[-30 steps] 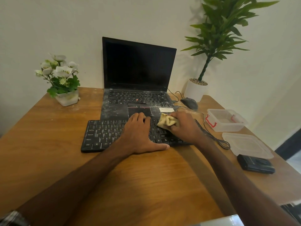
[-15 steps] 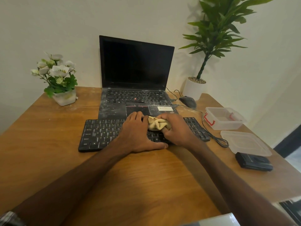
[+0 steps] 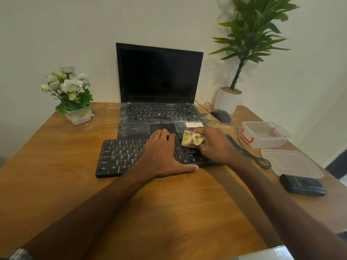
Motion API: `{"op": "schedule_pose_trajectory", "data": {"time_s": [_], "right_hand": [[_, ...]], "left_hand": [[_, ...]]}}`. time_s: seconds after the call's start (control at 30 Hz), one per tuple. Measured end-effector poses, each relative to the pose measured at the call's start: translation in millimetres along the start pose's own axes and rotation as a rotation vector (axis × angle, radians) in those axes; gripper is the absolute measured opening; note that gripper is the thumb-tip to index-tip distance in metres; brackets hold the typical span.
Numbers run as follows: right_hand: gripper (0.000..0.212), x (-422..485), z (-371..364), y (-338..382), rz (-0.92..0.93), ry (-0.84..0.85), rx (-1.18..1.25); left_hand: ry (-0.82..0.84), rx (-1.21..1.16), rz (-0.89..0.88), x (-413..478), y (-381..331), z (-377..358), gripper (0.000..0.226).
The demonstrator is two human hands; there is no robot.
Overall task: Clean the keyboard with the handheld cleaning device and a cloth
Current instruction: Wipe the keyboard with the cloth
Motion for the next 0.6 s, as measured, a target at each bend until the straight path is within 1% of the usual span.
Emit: {"op": "schedule_pose_trajectory", "data": {"time_s": [0.13, 0.2, 0.27, 0.37, 0.4, 0.47, 0.6], "right_hand": [[0.036, 1, -13, 20, 0.070, -0.030, 0.017], [0.035, 1, -13, 22, 0.074, -0.045, 0.037], [0.030, 1, -11, 16, 0.071, -0.026, 0.135], [0.024, 1, 2, 1, 0.023, 0.003, 0.358], [0.023, 0, 8, -2, 0.008, -0.014, 0.355], [0.024, 0, 17, -5, -0.008, -0.062, 0.230], [0.024, 1, 8, 1, 0.009, -0.038, 0.081]], "left_hand": [[-0.057, -0.001, -0.025, 0, -2, 1, 0.123], [-0.067, -0.004, -0.033, 0, -2, 2, 0.121], [-0.063, -0.011, -0.035, 0, -2, 2, 0.122], [-0.016, -0.002, -0.024, 0, -2, 1, 0.129], [0.003, -0.002, -0.016, 0, -1, 1, 0.133], [0.024, -0.006, -0.002, 1, -1, 2, 0.137], [0.072, -0.027, -0.004, 0, 1, 3, 0.143]]}}
Point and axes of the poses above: each hand's wrist, its own x-axis towards the middle knuckle, its own z-axis out of the back of the hand, y = z × x, the point moved 6 cm from there along x, towards the middle knuckle, and after that the axes turned 14 degrees about y, right-handed, at the moved point
